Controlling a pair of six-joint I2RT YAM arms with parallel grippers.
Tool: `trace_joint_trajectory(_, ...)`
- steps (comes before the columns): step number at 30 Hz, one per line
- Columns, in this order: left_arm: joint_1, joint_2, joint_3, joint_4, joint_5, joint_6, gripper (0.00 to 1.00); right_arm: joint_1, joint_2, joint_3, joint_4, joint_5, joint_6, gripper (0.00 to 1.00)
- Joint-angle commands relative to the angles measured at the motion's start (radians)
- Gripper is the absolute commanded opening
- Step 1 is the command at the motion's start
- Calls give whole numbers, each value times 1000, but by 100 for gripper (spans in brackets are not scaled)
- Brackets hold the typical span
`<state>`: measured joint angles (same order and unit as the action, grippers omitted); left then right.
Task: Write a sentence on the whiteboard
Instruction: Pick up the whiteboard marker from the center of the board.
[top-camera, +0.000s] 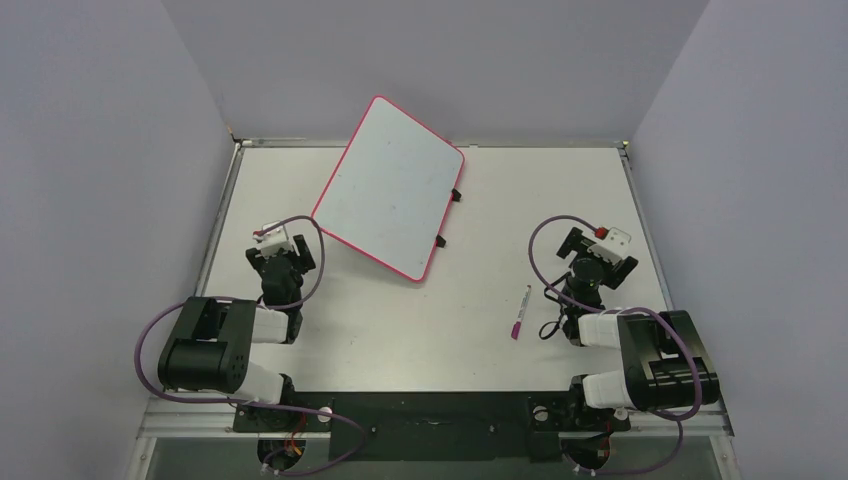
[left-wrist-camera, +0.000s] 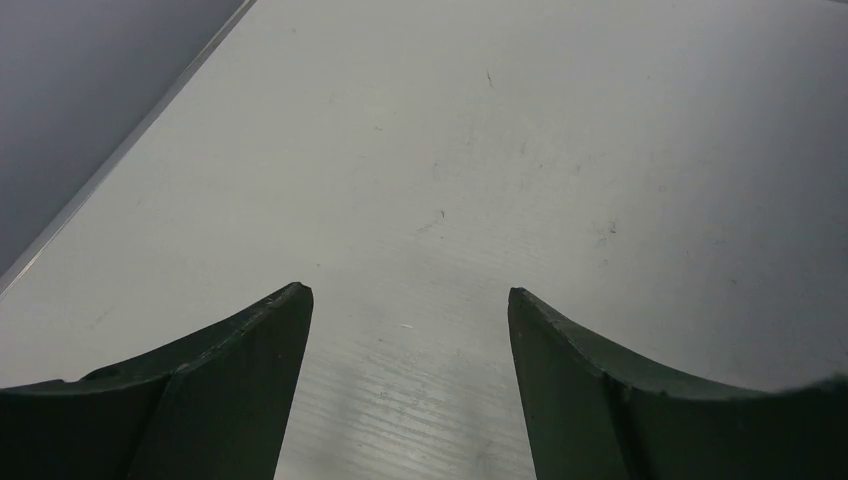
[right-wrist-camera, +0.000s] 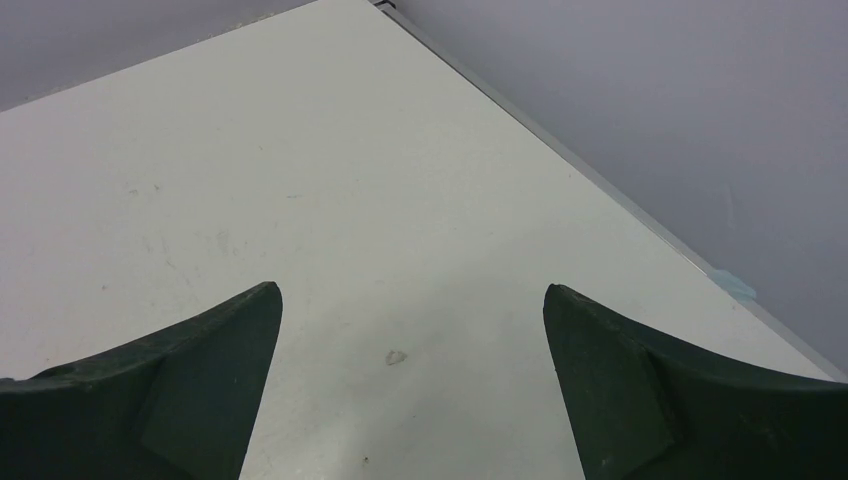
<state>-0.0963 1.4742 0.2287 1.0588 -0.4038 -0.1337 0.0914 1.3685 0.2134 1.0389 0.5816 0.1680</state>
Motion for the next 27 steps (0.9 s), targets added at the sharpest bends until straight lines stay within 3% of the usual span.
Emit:
trace_joint_trajectory(1,-2,-8,16,60,13,8,69,-6,-1,24,32,-38,-10,100)
trace_joint_trajectory(13,0,-8,15,60,13,7,69,-7,0,26,30,-42,-8,100)
trace_joint_trajectory(21,0,-9,15,58,13,8,69,47,0,-2,94,87,-28,100)
trace_joint_trajectory(27,0,-8,18,56,15,6,69,66,-9,-29,142,101,-48,100)
